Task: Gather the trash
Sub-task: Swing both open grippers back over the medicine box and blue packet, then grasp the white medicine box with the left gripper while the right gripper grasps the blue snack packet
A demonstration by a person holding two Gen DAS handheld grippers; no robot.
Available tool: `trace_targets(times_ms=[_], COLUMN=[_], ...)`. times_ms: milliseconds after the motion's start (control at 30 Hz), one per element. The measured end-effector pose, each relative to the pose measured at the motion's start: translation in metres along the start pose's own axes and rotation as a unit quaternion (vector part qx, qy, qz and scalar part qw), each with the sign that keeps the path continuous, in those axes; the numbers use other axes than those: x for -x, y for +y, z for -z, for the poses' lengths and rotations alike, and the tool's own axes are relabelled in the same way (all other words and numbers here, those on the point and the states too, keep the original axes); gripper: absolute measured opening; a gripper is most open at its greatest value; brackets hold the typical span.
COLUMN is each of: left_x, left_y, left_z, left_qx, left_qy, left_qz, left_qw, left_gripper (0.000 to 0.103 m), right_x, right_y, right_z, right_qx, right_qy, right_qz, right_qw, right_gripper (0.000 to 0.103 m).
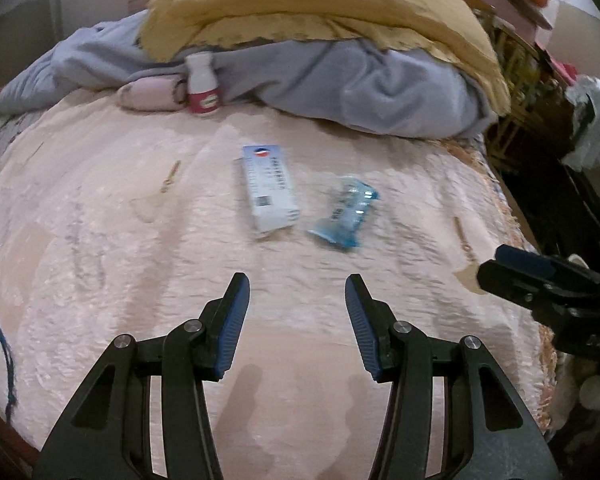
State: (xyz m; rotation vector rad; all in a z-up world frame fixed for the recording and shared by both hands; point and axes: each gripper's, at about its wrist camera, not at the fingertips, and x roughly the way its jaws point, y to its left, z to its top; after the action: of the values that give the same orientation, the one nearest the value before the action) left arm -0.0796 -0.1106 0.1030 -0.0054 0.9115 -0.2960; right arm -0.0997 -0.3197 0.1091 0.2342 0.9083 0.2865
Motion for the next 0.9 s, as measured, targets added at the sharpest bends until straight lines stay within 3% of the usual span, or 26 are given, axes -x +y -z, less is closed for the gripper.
trace_targets(times_ms=[133,433,467,500,567,667,900], left_x=[0.000,-0.013,-0.015,-0.017,-0.024,-0.040,-0.096], left_y=[0.027,0.063,0.064,0.065,0.066,0.064,0.042], left_z=[-0.002,-0.014,-0.017,-0.020,-0.027,-0.040,-0.071], left_qx=[0.028,0.075,0.078,0.081,0.086,0.093,0.103], left_qy=[0.004,0.008,0.007,0.006,0.004,0.006,0.026], left_qz=[-0.004,0.009,0.011,0.015,0.021,0.028,0.031], left_qw=[0.9996,0.9971,0.9969,0.9966,0.9960,0.9953,0.9939], left_gripper=[0.048,0.049,0.051,0.052,0.056,0.057,0.062], right_x=[-0.023,-0.117,-0.127,-0.127,-0.138,-0.122,-0.061], right_y=[0.013,0.023,0.021,0.021,0.016,0.008,-0.005], right_z=[-0.011,-0.057,-0.060,-0.060,-0.060,-0.057,-0.044], right_qx=[0.003,-0.019,-0.020,-0.020,-0.020,-0.003,0.011], right_qy=[0.011,0.041,0.046,0.046,0.060,0.043,0.018], right_qz=[-0.001,0.031,0.039,0.039,0.040,0.026,0.001], right_qw=[1.000,0.998,0.998,0.998,0.997,0.999,1.000], right_gripper=[0.066,0.066,0.063,0.046,0.037,0.029,0.028])
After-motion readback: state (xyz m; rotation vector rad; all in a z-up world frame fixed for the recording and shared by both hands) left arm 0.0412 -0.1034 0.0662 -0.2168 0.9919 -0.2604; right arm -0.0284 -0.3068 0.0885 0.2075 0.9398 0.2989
